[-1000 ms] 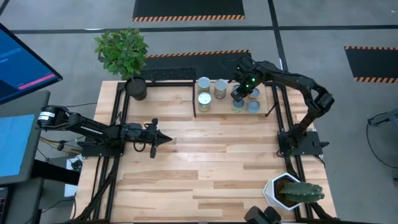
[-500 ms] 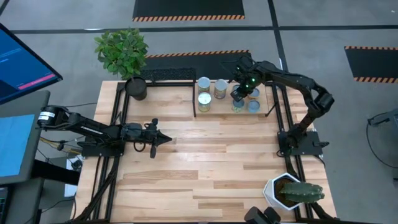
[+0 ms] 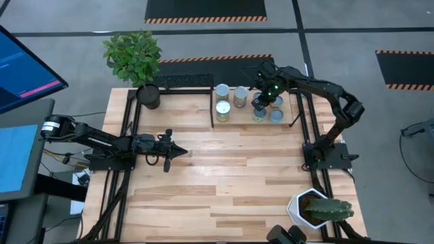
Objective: Pick and place cans onto a shelf
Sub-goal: Adjust the canned goods on the shelf
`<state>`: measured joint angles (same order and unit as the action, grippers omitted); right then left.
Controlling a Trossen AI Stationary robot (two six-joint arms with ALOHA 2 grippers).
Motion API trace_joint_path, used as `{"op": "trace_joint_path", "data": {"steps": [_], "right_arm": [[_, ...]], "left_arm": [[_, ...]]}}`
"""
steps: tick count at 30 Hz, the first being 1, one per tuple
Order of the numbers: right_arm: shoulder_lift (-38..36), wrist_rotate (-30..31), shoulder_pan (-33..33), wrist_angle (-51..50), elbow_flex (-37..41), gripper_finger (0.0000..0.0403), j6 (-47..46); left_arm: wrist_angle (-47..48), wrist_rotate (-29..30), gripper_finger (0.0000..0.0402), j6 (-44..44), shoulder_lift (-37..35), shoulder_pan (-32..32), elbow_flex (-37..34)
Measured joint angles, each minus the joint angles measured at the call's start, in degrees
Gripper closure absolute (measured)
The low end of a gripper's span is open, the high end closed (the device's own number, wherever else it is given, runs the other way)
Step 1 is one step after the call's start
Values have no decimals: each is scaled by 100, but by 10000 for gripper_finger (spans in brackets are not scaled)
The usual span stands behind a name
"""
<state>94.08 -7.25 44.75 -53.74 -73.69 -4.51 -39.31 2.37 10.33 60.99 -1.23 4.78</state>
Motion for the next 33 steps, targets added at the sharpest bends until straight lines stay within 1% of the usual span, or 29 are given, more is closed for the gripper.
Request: {"op": "trace_joint_path", "data": {"steps": [16,27,33], "right_arm": [[0,9,0,0,0,345,4],[0,290,0,-248,-2,345,51],[0,291,0,-255,-2,345,50]], "left_arm": [[107,0,401,0,-2,0,0],[147,0,401,-65,-2,0,0],[146,71,401,-100,-2,-1,0]]}}
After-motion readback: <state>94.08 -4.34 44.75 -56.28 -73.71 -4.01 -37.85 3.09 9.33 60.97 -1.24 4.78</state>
